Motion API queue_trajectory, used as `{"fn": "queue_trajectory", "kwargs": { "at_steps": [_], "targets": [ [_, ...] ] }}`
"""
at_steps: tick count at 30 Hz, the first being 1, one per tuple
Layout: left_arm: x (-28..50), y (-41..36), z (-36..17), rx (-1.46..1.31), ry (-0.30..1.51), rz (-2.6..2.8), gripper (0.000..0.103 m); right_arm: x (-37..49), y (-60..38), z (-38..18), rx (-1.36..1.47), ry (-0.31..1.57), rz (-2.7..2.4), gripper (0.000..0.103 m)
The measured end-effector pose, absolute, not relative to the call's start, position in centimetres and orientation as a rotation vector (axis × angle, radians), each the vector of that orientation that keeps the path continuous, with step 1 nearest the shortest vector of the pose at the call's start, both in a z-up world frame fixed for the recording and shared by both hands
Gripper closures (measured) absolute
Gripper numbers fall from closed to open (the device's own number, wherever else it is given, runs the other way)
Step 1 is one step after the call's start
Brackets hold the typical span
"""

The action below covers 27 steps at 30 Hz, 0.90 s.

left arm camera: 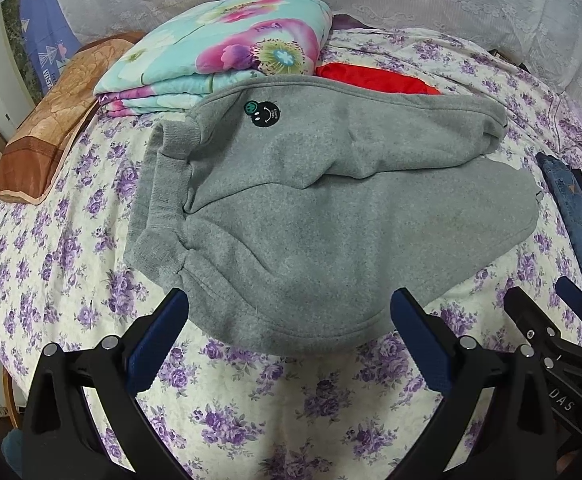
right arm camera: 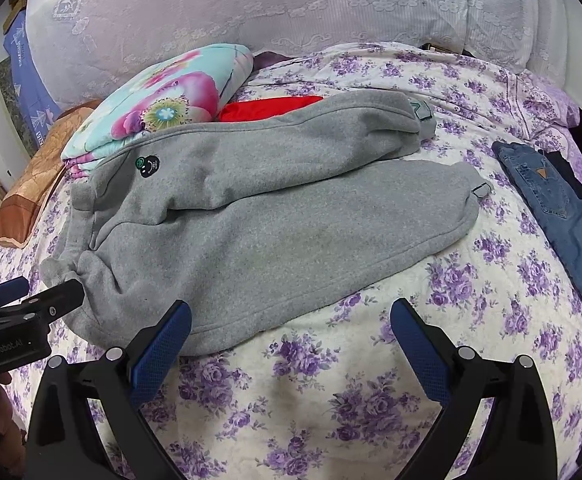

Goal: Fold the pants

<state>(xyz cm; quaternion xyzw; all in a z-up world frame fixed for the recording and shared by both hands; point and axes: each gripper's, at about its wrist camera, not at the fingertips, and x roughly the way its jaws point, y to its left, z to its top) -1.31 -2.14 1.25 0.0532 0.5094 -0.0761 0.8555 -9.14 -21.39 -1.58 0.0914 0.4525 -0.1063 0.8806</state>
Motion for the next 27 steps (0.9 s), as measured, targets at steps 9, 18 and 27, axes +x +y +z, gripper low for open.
{"fn": "queue_trajectory", "kwargs": {
  "at_steps": [9, 18, 27],
  "targets": [
    [-1.0, -2.2, 1.0, 0.114, 1.079, -0.158, 0.004, -8.8, -21.6, -1.7, 0.191, 0.955, -0.217, 0.003],
    [-0.7, -1.9, 0.7, 0.103, 1.084, -0.152, 0.004, -8.2, -21.4, -2.0, 0.183, 0.966, -0.209, 0.003],
    [-0.6, -1.8, 0.5, 0.1, 1.086, -0.153, 0.004, -8.1, -21.3, -2.3, 0.187, 0.971, -0.209, 0.003]
  ]
}}
